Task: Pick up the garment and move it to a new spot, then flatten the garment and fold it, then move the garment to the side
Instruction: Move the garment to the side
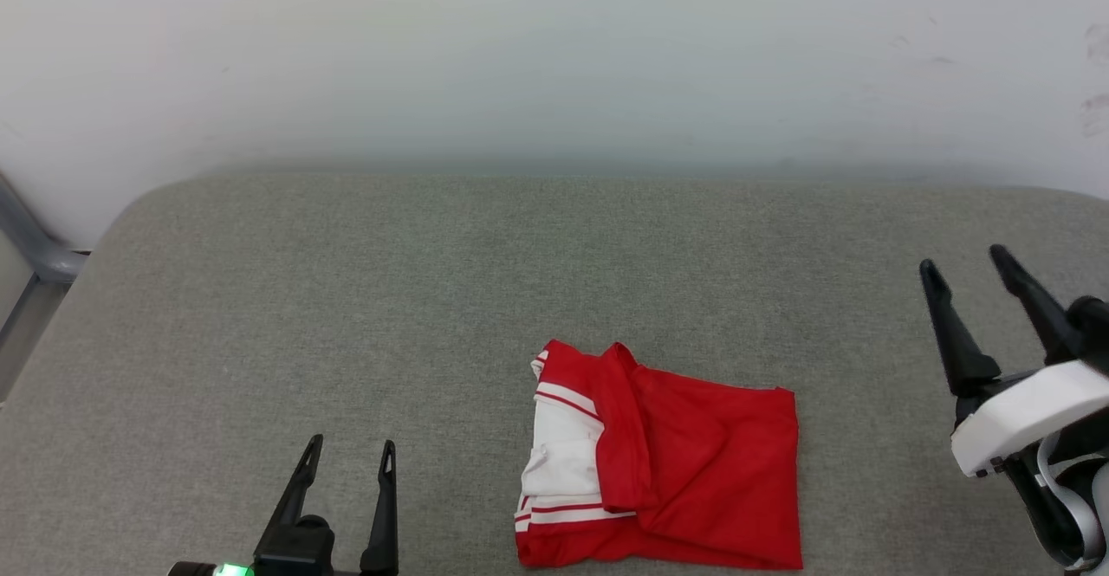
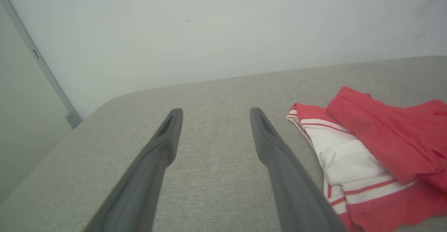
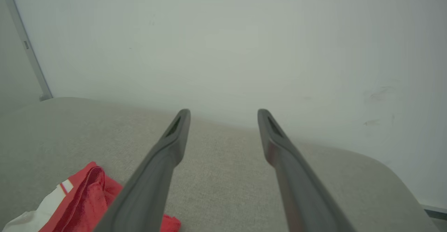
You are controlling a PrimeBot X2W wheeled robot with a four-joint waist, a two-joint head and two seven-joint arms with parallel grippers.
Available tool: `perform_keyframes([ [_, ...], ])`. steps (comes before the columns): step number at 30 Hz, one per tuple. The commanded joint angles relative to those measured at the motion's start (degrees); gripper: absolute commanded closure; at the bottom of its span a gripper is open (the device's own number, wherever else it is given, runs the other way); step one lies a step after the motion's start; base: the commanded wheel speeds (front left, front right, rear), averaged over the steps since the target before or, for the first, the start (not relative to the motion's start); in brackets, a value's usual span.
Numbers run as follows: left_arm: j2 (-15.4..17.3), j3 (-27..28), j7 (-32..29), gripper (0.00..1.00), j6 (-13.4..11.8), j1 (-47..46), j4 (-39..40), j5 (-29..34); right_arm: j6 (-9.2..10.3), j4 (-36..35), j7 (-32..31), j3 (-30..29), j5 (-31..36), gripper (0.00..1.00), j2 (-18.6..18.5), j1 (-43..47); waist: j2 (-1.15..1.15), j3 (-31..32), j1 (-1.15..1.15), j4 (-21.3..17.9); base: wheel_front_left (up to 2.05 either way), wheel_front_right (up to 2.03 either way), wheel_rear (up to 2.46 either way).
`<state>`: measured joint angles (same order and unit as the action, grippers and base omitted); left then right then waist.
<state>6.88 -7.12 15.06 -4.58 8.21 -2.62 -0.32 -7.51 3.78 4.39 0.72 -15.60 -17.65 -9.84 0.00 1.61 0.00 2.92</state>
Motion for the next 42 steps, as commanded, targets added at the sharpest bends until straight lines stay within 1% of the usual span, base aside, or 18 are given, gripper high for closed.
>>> perform_keyframes([
  [1, 0.01, -0.23, 0.14, 0.0, 0.04, -0.58, -0.23, -0.18, 0.05, 1.08, -5.27, 2.54, -3.76, 0.0, -2.17, -1.52, 0.0, -0.14, 0.0, 0.34, 0.0, 0.0, 0.0],
  [4, -0.06, -0.48, 0.14, 0.0, 0.19, -0.91, -0.38, -0.28, 0.05, 1.57, -14.24, 6.77, -10.93, 0.0, -5.89, -3.43, 0.0, -0.44, 0.0, 0.78, 0.0, 0.0, 0.0],
  [8, -0.12, -0.66, 0.14, 0.0, 0.31, -1.19, -0.5, -0.24, 0.05, 2.8, -25.42, 11.47, -19.28, 0.0, -9.12, -3.62, 0.0, -0.89, 0.0, 1.32, 0.0, 0.0, 0.0],
  [12, -0.2, -0.97, 0.14, 0.0, 0.47, -1.71, -0.64, -0.22, 0.05, 4.97, -34.22, 14.21, -25.63, 0.0, -10.05, -2.19, 0.0, -1.65, 0.0, 2.0, 0.0, 0.0, 0.0],
  [16, -0.34, -1.3, 0.14, 0.0, 0.4, -2.57, -0.5, -0.05, 0.05, 7.19, -38.17, 15.69, -28.85, 0.0, -9.21, -1.98, 0.0, -2.96, 0.0, 2.74, 0.0, 0.0, 0.0],
  [22, -0.65, -2.12, 0.13, 0.0, 0.83, -4.44, -0.75, 0.04, 0.05, 12.6, -39.13, 17.39, -30.49, 0.0, -7.49, -3.83, 0.0, -5.47, 0.0, 4.07, 0.0, 0.0, 0.0],
  [25, -0.82, -2.5, 0.14, 0.0, 0.92, -5.4, -0.89, 0.03, 0.05, 15.12, -38.01, 18.47, -31.62, 0.0, -6.01, -4.88, 0.0, -6.62, 0.0, 4.82, 0.0, 0.0, 0.0],
  [27, -0.84, -2.59, 0.14, 0.0, 0.95, -5.57, -1.02, 0.04, 0.05, 15.96, -37.78, 19.2, -31.73, 0.0, -5.67, -5.13, 0.0, -6.93, 0.0, 5.02, 0.0, 0.0, 0.0],
  [28, -0.91, -2.78, 0.14, 0.0, 1.0, -6.08, -1.1, 0.06, 0.05, 17.38, -37.31, 20.8, -31.41, 0.0, -5.28, -5.66, 0.0, -7.56, 0.0, 5.37, 0.0, 0.0, 0.0],
  [32, -0.94, -2.9, 0.14, 0.0, 0.91, -6.45, -1.32, 0.01, 0.05, 21.23, -36.18, 23.43, -32.09, 0.0, -3.38, -6.24, 0.0, -8.39, 0.0, 5.84, 0.0, 0.0, 0.0],
  [36, -1.0, -3.01, 0.14, 0.0, 0.91, -6.95, -1.46, -0.08, 0.06, 23.7, -35.17, 25.7, -32.03, 0.0, -2.51, -6.3, 0.0, -8.81, 0.0, 6.14, 0.0, 0.0, 0.0],
  [40, -1.11, -3.02, 0.14, 0.0, 0.78, -7.2, -1.54, -0.34, 0.08, 25.3, -32.11, 27.85, -32.29, 0.0, -2.22, -6.92, 0.0, -9.13, 0.0, 6.27, 0.0, 0.0, 0.0],
  [42, -1.16, -2.99, 0.14, 0.0, 0.72, -7.24, -1.55, -0.43, 0.08, 25.23, -29.87, 28.67, -32.16, 0.73, -2.92, -7.91, 0.0, -9.24, 0.0, 6.18, 0.0, 0.0, 0.0],
])
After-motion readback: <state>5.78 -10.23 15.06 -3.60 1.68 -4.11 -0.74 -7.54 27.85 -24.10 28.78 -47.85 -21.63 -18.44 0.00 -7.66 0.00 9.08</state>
